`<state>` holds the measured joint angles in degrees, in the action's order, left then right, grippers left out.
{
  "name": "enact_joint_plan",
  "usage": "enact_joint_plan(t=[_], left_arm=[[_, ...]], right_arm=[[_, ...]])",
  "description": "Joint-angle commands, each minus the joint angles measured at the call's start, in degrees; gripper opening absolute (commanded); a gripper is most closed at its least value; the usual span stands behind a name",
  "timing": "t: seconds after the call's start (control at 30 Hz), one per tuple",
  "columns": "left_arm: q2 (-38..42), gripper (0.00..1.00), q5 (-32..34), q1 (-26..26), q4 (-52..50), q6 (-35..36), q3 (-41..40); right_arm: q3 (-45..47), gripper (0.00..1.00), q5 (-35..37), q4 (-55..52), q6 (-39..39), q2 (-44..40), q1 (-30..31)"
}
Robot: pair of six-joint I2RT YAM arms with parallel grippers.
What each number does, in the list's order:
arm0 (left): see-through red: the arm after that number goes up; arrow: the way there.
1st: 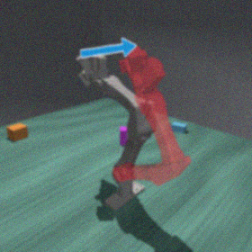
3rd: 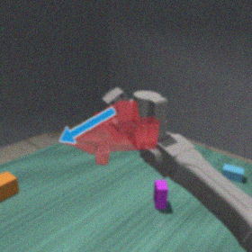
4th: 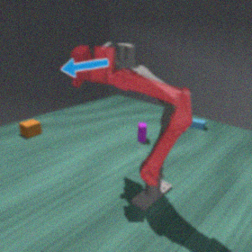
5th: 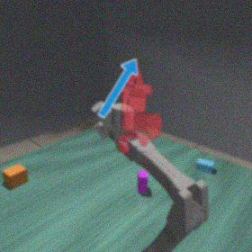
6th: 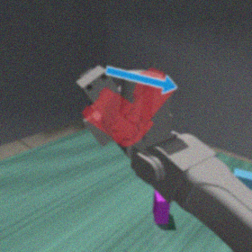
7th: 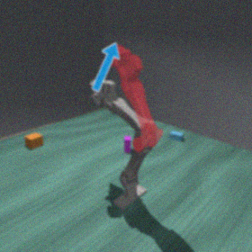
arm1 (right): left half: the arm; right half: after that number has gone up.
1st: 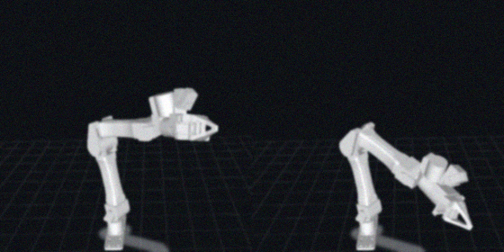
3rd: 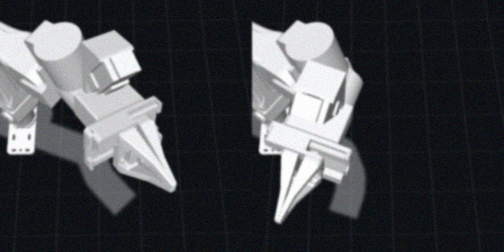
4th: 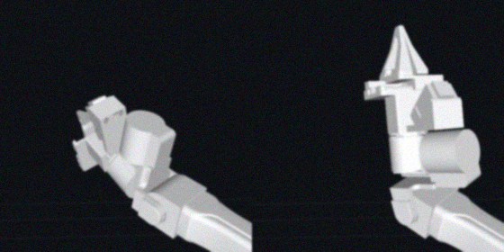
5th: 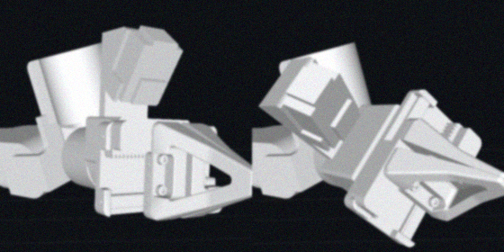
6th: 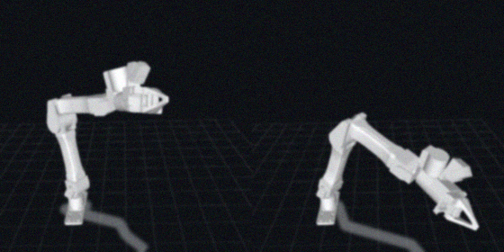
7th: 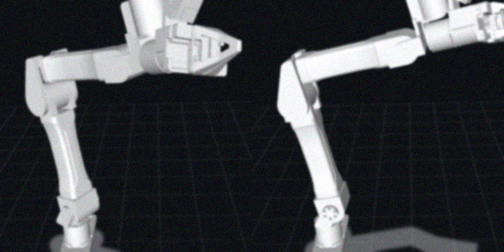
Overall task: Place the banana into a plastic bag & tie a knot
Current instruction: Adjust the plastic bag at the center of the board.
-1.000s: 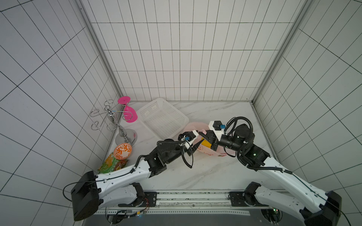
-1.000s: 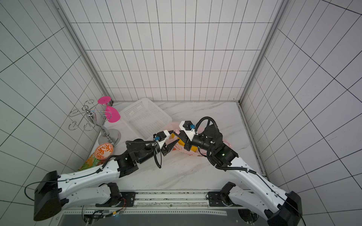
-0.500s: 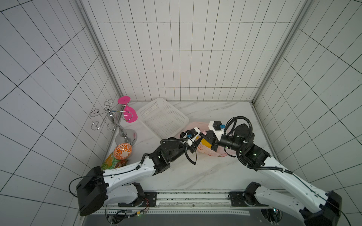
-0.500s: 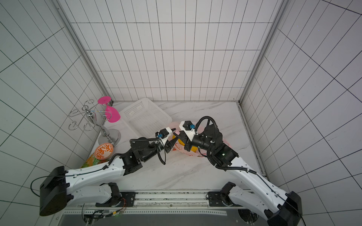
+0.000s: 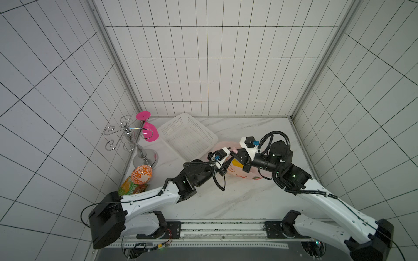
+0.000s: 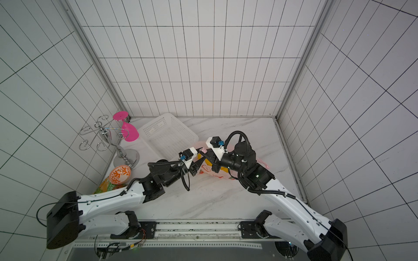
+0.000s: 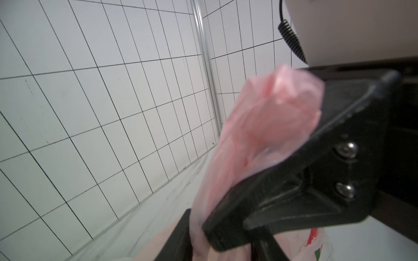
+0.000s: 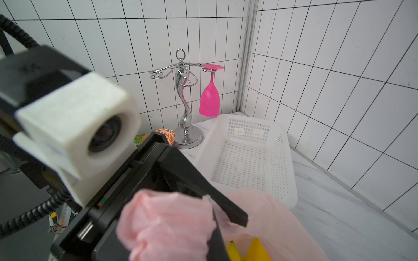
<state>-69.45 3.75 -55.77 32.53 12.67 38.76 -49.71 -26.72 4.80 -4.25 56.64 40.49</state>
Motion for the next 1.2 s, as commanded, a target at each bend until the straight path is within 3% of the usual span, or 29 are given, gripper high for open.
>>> enact_joint_plan(t=[0.0, 0.07, 0.17, 0.23, 0.3, 0.43, 0.47, 0.63, 0.8, 0.9, 0.97, 1.03, 1.17], left_arm=[[-0.62, 0.23, -2.06, 0.13, 3.59, 0.44, 0.87], [-0.97, 0.11, -1.69, 0.3, 3.31, 0.23, 1.29], [-0.82, 0.09, -0.94, 0.82, 3.19, -1.36, 1.38], [-0.32, 0.01, -0.49, 1.8, 3.0, -3.57, 1.36], [0.41, 0.0, -0.65, 3.27, 2.12, -5.95, 1.28], [1.9, 0.0, 3.08, 5.58, -1.36, -8.44, 1.19], [2.24, 0.0, 3.87, 6.26, -2.3, -9.26, 1.18], [3.69, 0.0, 6.6, 8.12, -4.74, -11.3, 0.69], [4.8, 0.0, 7.52, 8.22, -5.7, -11.17, 0.69], [4.77, 0.0, 7.3, 8.22, -6.37, -11.17, 1.27], [4.51, 0.0, 7.28, 8.22, -6.81, -11.2, 1.77], [4.24, 0.0, 7.06, 8.2, -7.33, -11.08, 2.17], [3.75, 0.0, 7.32, 8.22, -7.65, -10.82, 2.59]], right_arm=[[-5.49, 0.0, -1.06, -1.6, 0.8, 0.54, -0.11], [-5.31, 0.0, -0.71, -1.57, 0.81, 0.34, -0.12], [-5.06, 0.0, -0.55, -1.62, 0.71, 0.07, -0.15], [-4.91, 0.01, 0.52, -1.56, 0.93, -0.54, -0.12], [-4.46, 0.13, 2.94, -1.39, 1.62, -1.72, -0.15], [-4.12, 0.52, 9.44, -3.09, 3.22, -5.67, -0.15], [-4.11, 0.56, 11.33, -3.87, 3.81, -6.98, -0.12], [-5.65, 0.64, 25.7, -11.91, 7.99, -11.24, -0.41], [-10.77, 0.59, 44.21, -28.47, 14.68, -12.41, -1.09], [-13.82, 0.58, 51.1, -38.36, 20.21, -13.85, -1.12], [-15.37, 0.58, 52.5, -44.68, 24.7, -14.7, -1.1], [-16.48, 0.68, 52.11, -51.32, 29.77, -15.23, -1.11], [-16.74, 0.75, 48.51, -60.27, 36.68, -15.59, -1.11]])
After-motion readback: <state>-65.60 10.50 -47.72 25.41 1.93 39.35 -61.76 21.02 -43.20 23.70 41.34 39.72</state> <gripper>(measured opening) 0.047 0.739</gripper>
